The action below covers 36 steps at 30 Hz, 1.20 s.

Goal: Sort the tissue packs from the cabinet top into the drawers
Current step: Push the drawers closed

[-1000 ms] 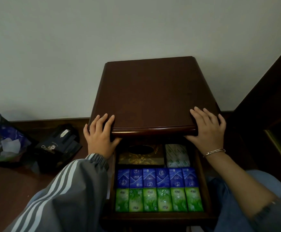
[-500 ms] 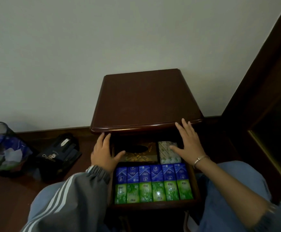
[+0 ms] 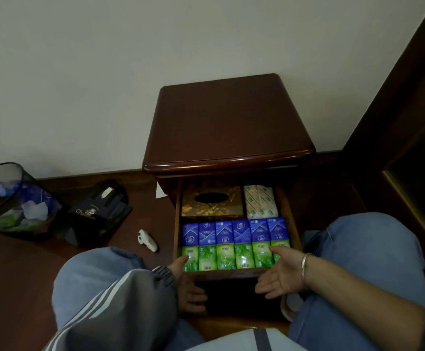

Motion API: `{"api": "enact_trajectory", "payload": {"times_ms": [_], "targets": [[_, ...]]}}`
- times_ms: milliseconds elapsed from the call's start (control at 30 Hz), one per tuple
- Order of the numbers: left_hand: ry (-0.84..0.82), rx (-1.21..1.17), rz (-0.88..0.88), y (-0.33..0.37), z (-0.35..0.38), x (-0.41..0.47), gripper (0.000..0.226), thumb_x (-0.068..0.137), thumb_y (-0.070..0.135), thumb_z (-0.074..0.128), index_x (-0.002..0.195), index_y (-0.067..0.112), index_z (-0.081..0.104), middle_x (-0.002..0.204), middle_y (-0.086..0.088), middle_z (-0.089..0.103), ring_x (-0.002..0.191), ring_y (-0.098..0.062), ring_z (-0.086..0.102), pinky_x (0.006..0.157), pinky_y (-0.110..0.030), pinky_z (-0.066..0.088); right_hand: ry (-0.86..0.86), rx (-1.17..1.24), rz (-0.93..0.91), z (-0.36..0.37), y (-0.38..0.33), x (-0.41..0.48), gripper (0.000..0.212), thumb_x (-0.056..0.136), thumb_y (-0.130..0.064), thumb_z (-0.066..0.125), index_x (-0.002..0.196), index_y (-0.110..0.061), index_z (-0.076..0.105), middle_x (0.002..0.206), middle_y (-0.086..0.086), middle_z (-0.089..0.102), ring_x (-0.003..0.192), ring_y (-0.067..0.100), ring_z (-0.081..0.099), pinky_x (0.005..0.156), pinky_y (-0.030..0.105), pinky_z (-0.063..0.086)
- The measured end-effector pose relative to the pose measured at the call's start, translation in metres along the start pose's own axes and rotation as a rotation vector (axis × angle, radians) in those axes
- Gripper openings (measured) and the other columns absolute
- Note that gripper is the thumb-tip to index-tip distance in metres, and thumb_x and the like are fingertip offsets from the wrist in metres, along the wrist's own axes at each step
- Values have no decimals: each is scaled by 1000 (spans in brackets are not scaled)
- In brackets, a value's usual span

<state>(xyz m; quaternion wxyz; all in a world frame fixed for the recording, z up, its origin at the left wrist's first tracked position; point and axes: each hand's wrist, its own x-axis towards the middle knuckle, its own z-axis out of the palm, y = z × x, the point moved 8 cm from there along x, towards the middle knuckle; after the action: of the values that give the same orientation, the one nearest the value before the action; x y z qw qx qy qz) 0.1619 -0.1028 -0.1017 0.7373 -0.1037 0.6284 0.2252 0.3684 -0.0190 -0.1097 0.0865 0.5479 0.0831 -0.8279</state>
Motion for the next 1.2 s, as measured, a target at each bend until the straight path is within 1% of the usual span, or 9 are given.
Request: {"api": "enact_trajectory", "payload": {"times_ms": [100,200,300,433,533,633,833,1033,1200], "targets": [[22,-87,38,2,6,2,81,91,62,25,148,4,28,156,-20,22,141,-34,27,105,-52,30,0,93,24,4,7,8,91,90,-66,27,148,-1,2,153,29,14,138,43,26,115,51,16],[20,-199,76,5,8,1,85,90,64,29,145,-1,31,153,-21,28,140,-34,30,111,-46,28,21,149,-29,8,7,13,93,87,-69,29,149,-5,1,153,29,14,139,42,25,114,49,18],[-1,-249,106,8,8,-1,87,88,66,29,141,-3,39,145,-23,39,133,-35,39,110,-43,29,22,215,-69,8,2,11,98,86,-71,28,147,4,11,151,30,20,139,39,27,114,45,20],[-34,-334,138,13,9,2,93,86,71,22,146,1,31,151,-24,31,140,-34,31,113,-46,25,15,313,-151,6,-11,6,101,84,-72,29,142,11,21,149,30,25,140,35,27,116,42,17],[-31,-382,207,29,6,6,95,83,77,15,147,9,29,151,-22,32,139,-32,33,109,-52,25,-12,337,-219,12,-26,5,101,84,-74,25,143,8,23,149,28,27,140,33,28,117,43,13],[-73,-443,269,52,6,13,98,83,78,13,150,8,21,154,-19,29,140,-30,32,110,-57,17,-24,343,-299,17,-51,5,95,84,-73,21,143,1,28,150,25,28,140,32,30,116,44,10],[-209,-553,388,102,13,26,99,84,77,12,150,3,18,149,-19,38,144,-28,26,115,-55,5,-24,410,-418,7,-110,-1,92,80,-71,26,140,-2,37,147,24,34,139,31,31,117,44,9],[-209,-667,482,138,-4,34,95,86,73,11,147,1,24,145,-22,42,144,-28,25,114,-56,9,-69,693,-453,-13,-148,1,95,83,-70,20,144,2,24,151,21,30,140,33,30,115,42,13],[-232,-736,535,162,-16,38,96,86,74,10,147,2,26,145,-23,42,143,-30,25,114,-55,14,-89,800,-495,-21,-174,4,92,85,-68,18,148,-2,14,152,21,25,140,35,29,114,43,16]]}}
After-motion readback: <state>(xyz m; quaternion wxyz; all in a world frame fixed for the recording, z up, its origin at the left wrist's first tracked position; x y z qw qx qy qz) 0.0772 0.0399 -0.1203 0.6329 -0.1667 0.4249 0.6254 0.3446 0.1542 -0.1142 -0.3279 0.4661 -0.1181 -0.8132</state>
